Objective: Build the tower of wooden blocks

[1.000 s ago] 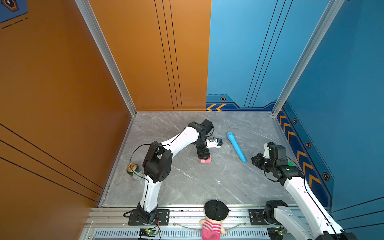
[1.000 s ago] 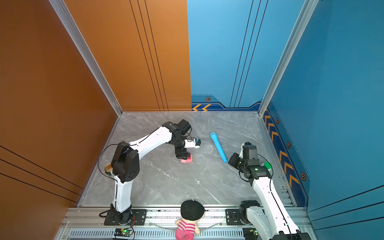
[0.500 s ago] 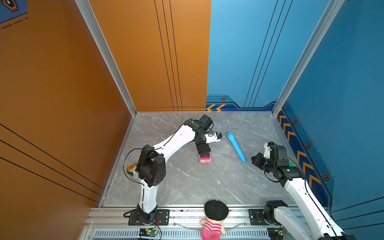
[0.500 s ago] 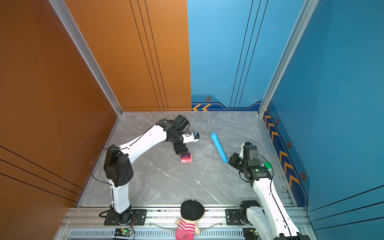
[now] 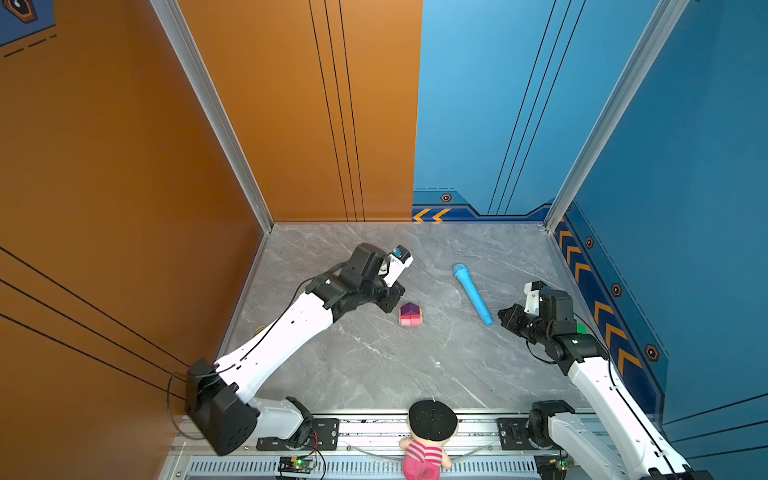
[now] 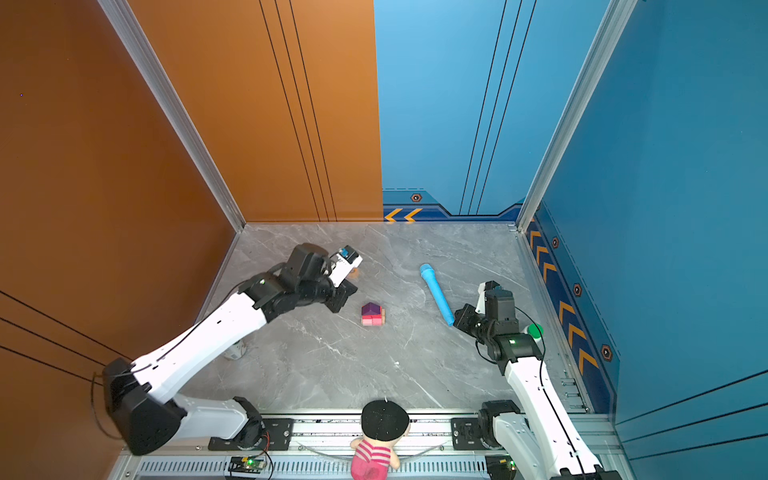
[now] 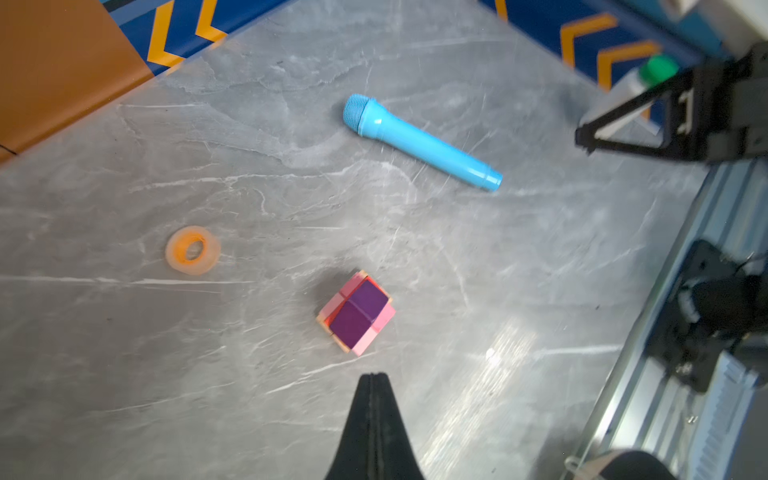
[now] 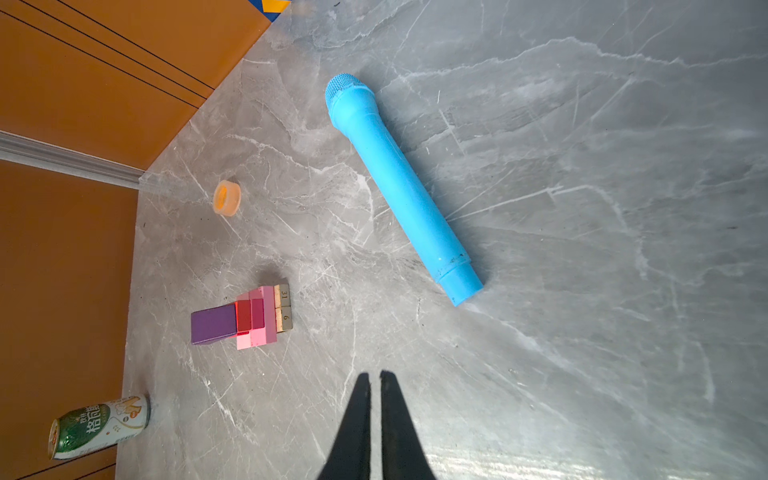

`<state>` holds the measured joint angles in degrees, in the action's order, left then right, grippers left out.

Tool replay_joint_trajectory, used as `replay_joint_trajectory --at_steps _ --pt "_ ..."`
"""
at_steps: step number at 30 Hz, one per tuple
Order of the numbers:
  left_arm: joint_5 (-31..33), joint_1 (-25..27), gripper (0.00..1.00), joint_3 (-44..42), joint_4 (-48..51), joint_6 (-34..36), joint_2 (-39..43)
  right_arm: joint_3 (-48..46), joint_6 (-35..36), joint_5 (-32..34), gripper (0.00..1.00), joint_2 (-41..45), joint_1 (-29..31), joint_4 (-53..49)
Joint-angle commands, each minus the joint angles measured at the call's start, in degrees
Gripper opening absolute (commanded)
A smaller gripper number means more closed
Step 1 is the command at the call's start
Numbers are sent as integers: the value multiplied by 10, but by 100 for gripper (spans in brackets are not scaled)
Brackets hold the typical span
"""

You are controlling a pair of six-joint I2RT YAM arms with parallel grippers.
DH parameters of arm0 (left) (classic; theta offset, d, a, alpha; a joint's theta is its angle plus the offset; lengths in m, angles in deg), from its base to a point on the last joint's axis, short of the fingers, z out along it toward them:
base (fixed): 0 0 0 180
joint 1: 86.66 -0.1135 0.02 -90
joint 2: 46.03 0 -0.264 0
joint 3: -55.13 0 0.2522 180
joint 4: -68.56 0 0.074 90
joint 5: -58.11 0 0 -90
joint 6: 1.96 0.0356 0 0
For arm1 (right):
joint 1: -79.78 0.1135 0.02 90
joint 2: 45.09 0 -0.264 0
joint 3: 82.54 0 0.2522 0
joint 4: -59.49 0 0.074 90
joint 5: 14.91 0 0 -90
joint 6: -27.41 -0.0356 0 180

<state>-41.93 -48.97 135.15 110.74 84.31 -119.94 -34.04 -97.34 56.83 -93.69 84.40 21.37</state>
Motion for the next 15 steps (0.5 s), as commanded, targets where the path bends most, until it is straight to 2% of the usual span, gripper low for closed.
replay_joint_trajectory --at_steps 1,3,8,11,15 --pt "-18 14 0 -98 -130 -183 35 -11 -5 -5 9 -3 7 18" --pt "-15 27 0 -148 -168 -241 45 -11 -5 -4 9 -6 8 19" --pt "11 64 0 -209 -214 -308 26 -15 -6 -2 9 -7 10 23" --pt "7 65 0 -218 -231 -328 0 -16 -6 -3 9 -6 10 23" --pt "33 64 0 -211 -223 -331 -21 -19 -5 1 9 -4 11 22"
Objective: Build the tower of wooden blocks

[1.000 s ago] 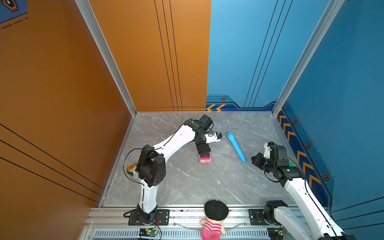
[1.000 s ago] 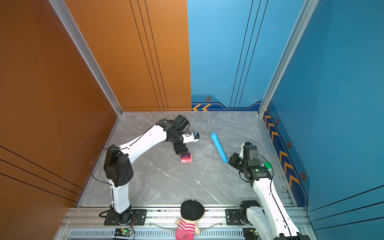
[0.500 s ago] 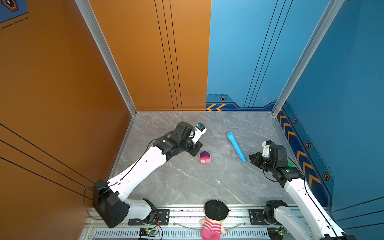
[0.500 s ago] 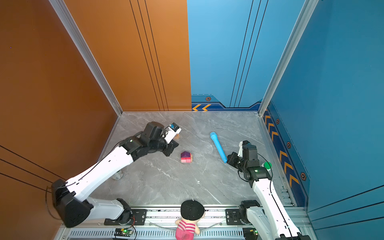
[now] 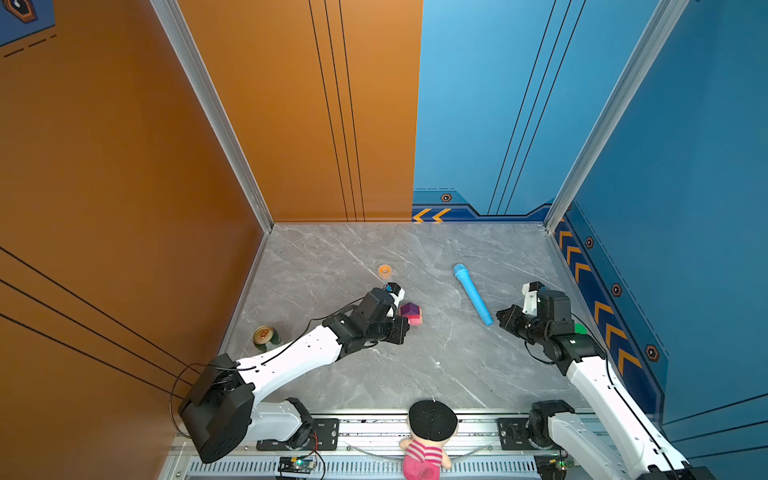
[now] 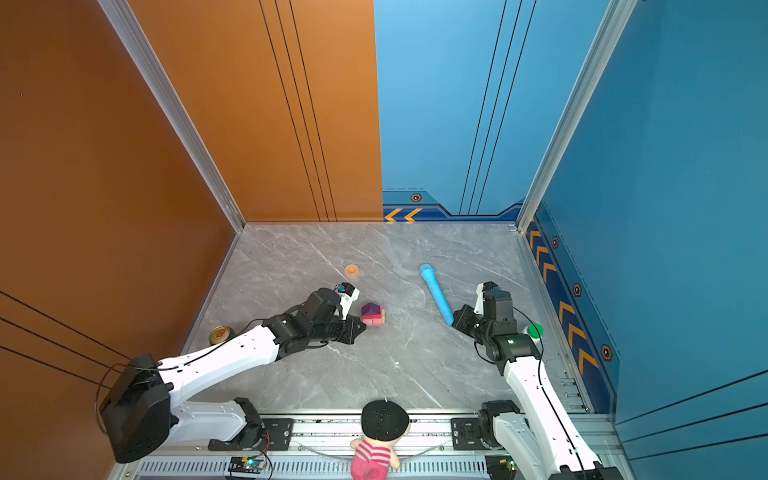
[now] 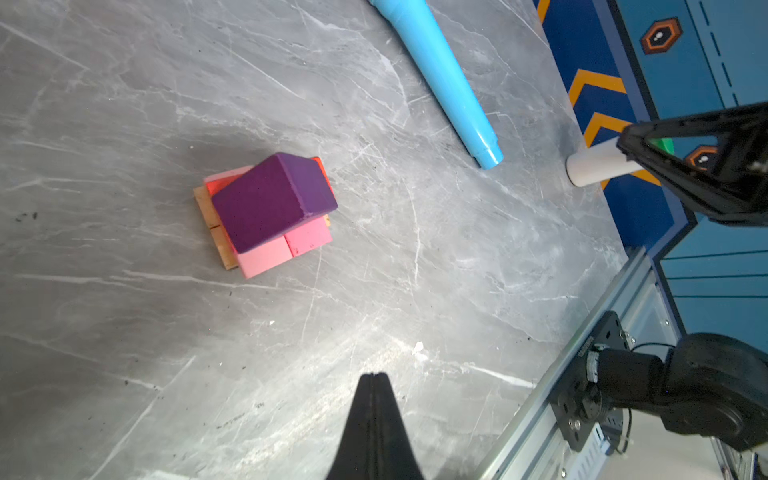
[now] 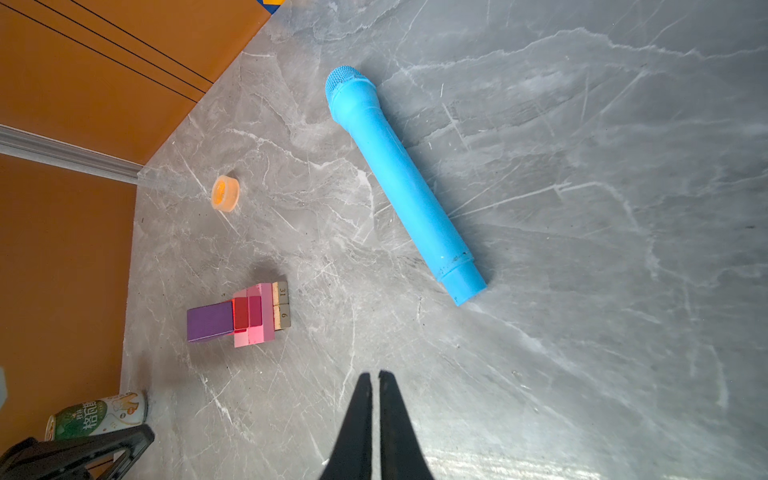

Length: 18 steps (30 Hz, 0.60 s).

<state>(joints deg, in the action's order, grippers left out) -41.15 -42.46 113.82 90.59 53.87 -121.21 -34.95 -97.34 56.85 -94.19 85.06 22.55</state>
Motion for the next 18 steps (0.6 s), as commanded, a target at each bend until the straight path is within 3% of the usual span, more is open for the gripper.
replay_joint_trajectory --at_steps 1,7,18 --pt "29 -2 0 3 -20 -27 -12 -10 -5 2 9 2 4 10" --pt "45 -5 0 10 -17 -32 -37 -14 -6 5 9 1 4 11" --pt "17 -22 0 30 -30 -22 -88 -16 -6 8 9 2 4 10"
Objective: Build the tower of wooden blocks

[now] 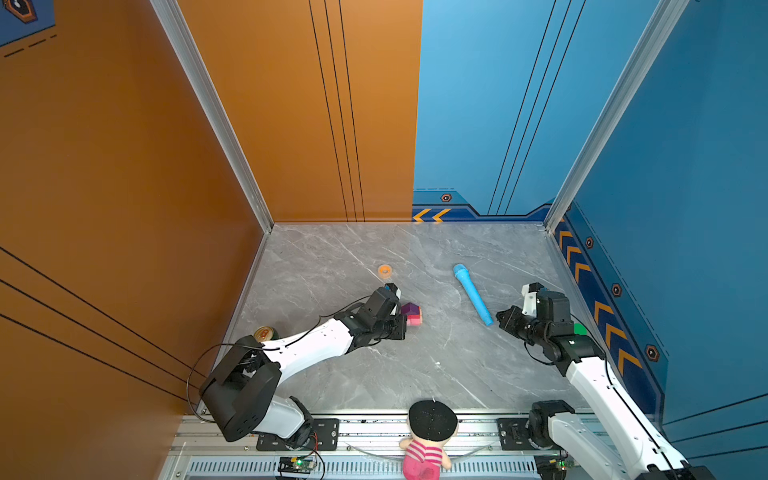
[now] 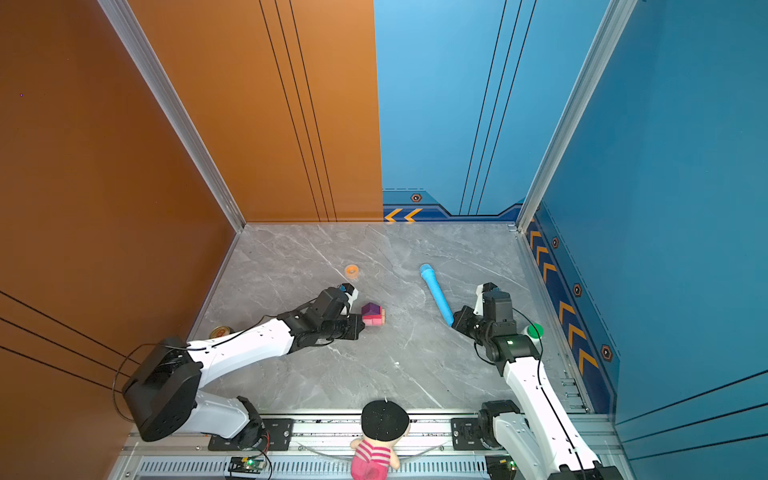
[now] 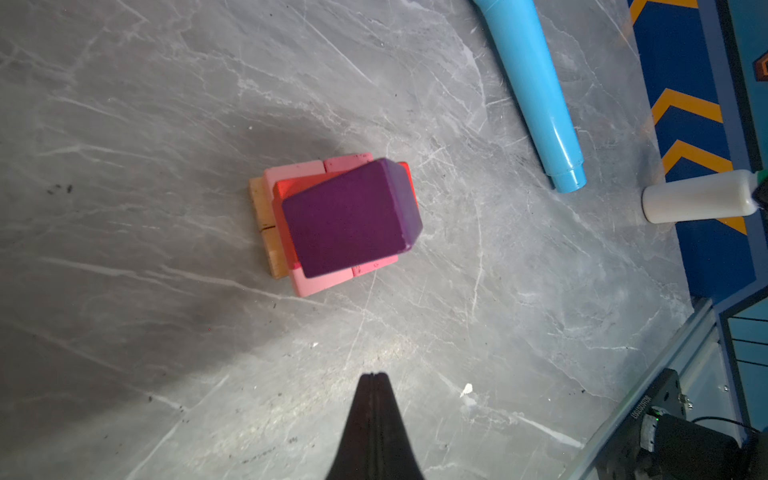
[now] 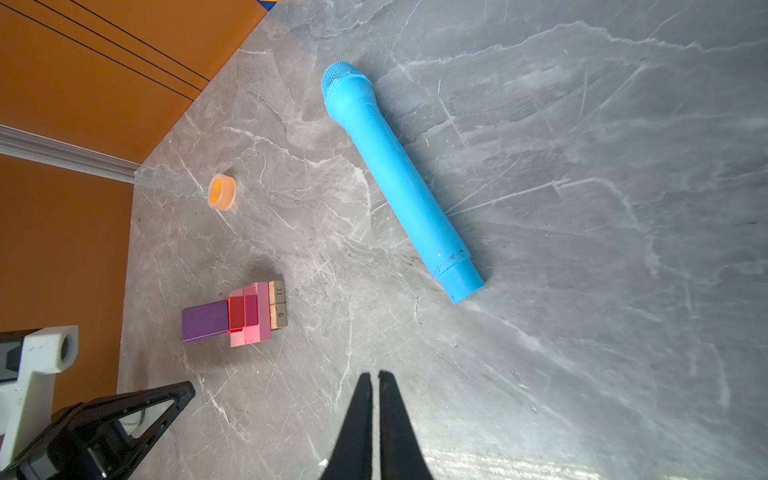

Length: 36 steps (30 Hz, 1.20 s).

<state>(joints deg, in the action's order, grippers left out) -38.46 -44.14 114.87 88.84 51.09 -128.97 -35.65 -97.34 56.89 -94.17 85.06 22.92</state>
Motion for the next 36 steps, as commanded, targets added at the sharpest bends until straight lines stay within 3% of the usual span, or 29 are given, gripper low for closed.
replay_joint_trajectory --at_steps 1,36 --pt "-12 -6 0 23 -14 6 -15 -8 -6 8 9 2 4 6" --pt "-24 -16 0 54 -29 25 -64 -8 -6 18 9 14 3 -7"
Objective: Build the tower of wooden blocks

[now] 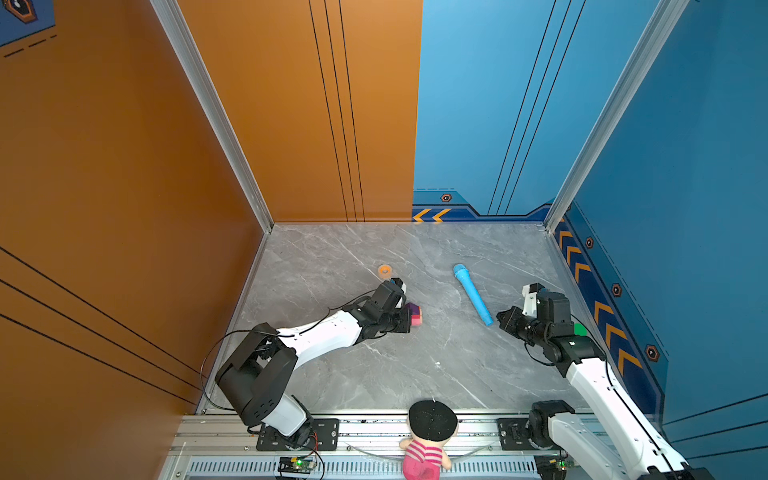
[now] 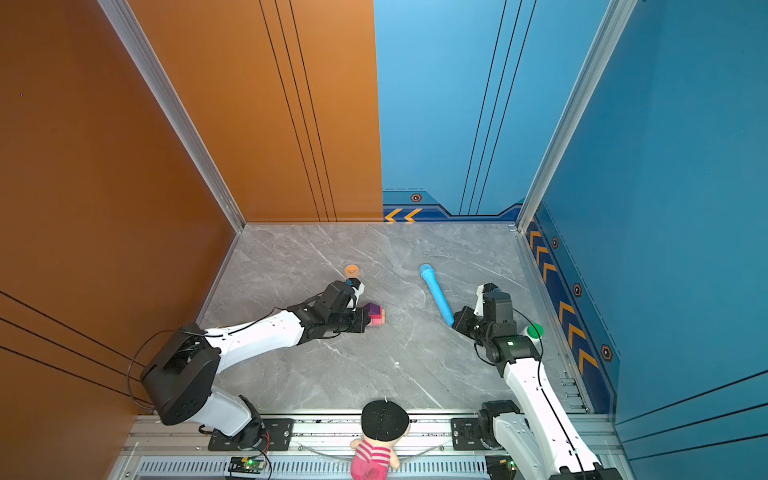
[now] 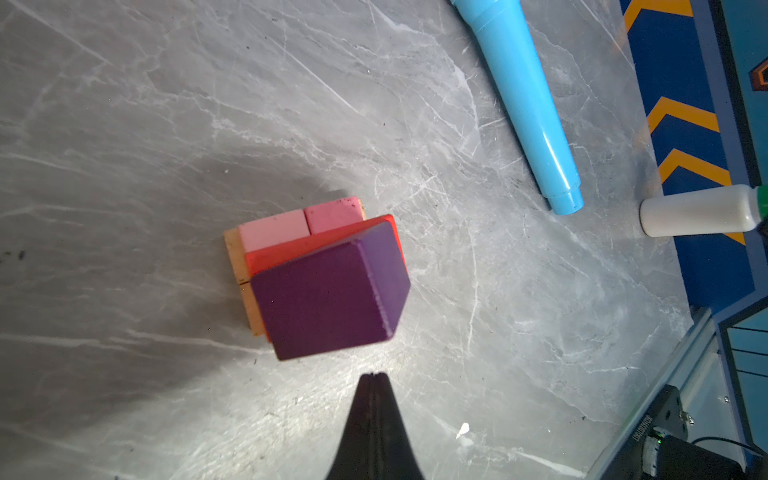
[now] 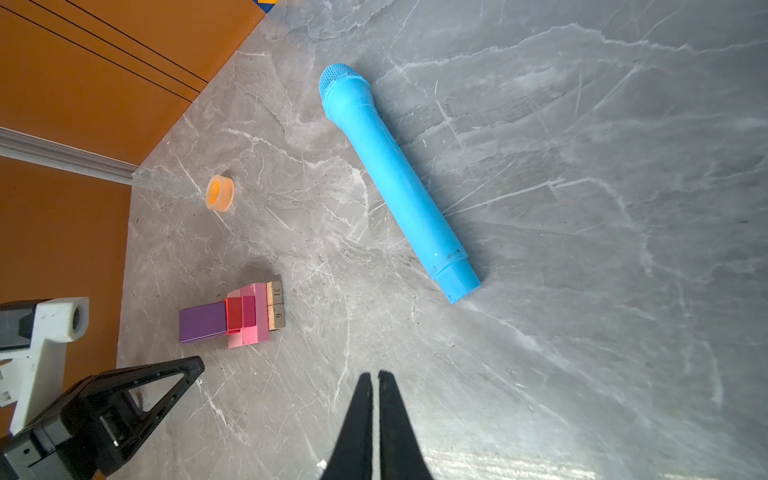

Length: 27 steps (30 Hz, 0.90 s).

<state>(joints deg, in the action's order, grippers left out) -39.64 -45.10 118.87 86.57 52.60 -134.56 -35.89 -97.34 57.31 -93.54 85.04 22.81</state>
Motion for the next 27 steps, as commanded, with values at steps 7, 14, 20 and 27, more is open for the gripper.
replay_joint_trajectory --at_steps 7,14,20,27 --pt "-11 -8 0 15 -15 8 -12 -9 -6 16 9 15 1 -10" --pt "-16 -9 0 16 -21 4 -19 -10 -5 17 9 23 -3 -15" --pt "-13 -8 0 18 -26 4 -21 -11 -5 16 9 24 -5 -15" --pt "-16 -9 0 20 -31 0 -25 -12 -5 15 9 25 -6 -16"
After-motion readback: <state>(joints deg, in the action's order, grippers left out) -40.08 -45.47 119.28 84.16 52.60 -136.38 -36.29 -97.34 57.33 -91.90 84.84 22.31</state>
